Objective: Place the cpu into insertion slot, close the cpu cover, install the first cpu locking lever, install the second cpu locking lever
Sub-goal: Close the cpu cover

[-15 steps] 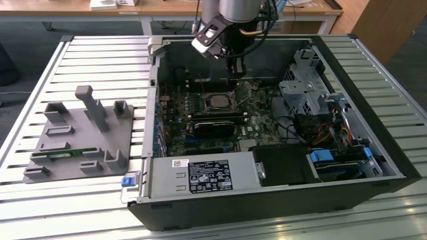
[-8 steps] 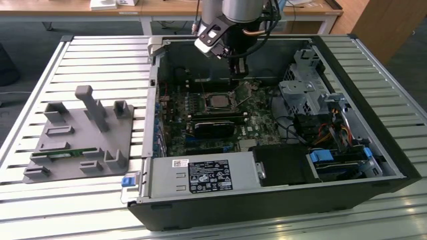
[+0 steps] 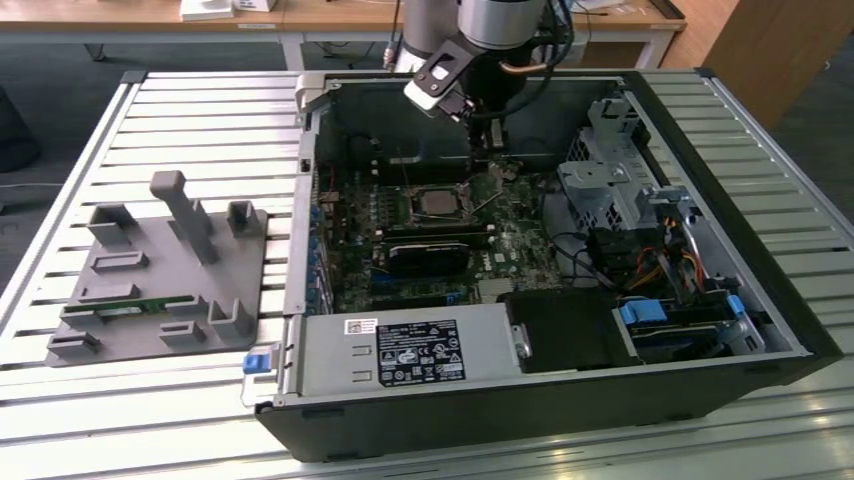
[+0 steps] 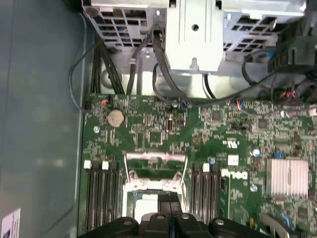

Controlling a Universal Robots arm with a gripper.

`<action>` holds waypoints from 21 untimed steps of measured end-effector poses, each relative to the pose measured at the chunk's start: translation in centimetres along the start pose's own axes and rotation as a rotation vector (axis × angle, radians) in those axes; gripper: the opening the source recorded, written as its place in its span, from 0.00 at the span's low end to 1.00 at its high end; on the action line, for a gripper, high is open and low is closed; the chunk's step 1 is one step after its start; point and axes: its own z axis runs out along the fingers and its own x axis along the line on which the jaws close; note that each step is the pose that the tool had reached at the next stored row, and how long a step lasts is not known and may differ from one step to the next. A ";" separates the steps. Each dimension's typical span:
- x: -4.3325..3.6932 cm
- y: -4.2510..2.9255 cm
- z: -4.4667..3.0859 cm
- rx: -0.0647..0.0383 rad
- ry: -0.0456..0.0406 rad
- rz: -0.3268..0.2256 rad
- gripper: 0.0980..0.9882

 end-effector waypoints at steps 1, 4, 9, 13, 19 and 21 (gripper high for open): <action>0.00 0.23 0.10 0.000 0.0001 -0.002 0.01; 0.06 0.85 0.23 0.001 0.0002 -0.006 0.01; 0.19 1.76 0.37 0.005 0.0022 -0.007 0.01; 0.33 2.06 0.57 0.005 0.0025 -0.007 0.01; 0.59 2.46 1.07 0.005 0.0025 -0.014 0.01; 0.69 2.61 1.15 0.005 0.0023 -0.014 0.01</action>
